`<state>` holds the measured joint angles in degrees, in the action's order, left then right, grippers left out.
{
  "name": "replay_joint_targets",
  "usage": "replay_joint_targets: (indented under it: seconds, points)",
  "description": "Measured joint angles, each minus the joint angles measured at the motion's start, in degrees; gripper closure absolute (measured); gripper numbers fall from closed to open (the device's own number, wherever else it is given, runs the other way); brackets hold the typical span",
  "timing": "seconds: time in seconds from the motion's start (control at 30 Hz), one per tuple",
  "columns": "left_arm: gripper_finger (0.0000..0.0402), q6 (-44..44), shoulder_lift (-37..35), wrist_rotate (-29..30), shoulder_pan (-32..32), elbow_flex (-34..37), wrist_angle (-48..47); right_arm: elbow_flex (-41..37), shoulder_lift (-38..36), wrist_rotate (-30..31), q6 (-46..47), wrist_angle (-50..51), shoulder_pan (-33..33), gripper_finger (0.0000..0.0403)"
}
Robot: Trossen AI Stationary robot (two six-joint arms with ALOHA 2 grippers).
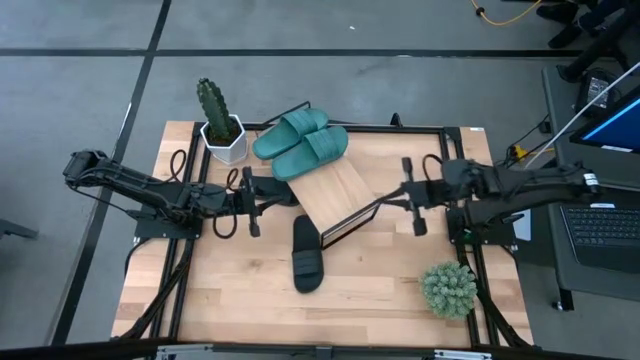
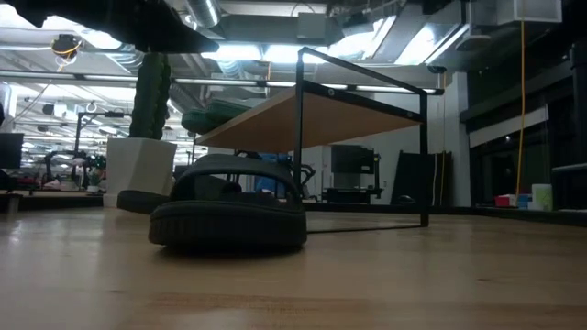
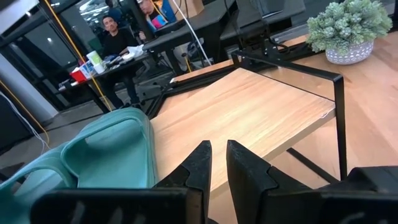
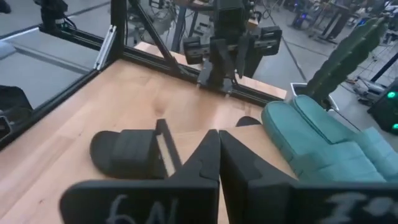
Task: Pick and place slides into the shelf
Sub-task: Put the bottom black slipper onto the shelf
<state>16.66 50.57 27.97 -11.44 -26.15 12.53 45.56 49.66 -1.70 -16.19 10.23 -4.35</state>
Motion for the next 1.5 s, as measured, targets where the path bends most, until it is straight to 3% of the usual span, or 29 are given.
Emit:
replay_joint_targets:
  seconds: [0.2,0.57,0.83,1.17,1.5]
  points:
    - [0.0358,1.0,0.0,0.0,0.0,0.0,0.0,-6.7,-4.2,2.6,2.9,-2.8,-4.6,0.0400]
    - [0.0358,0.4,0.0,0.0,0.0,0.0,0.0,-18.4,-3.9,5.2,4.1,-21.9,-13.1,0.0400]
    - [0.0358,0.4,0.0,0.0,0.0,0.0,0.0,-22.9,-1.8,5.2,4.0,-30.0,-17.6,0.0400]
    - [0.0358,-0.1,0.0,0.0,0.0,0.0,0.0,-24.0,5.1,5.2,3.9,-36.5,-19.1,0.0400]
    - [0.0358,-1.3,0.0,0.0,0.0,0.0,0.0,-24.0,5.8,5.2,3.7,-39.0,-19.1,0.0400]
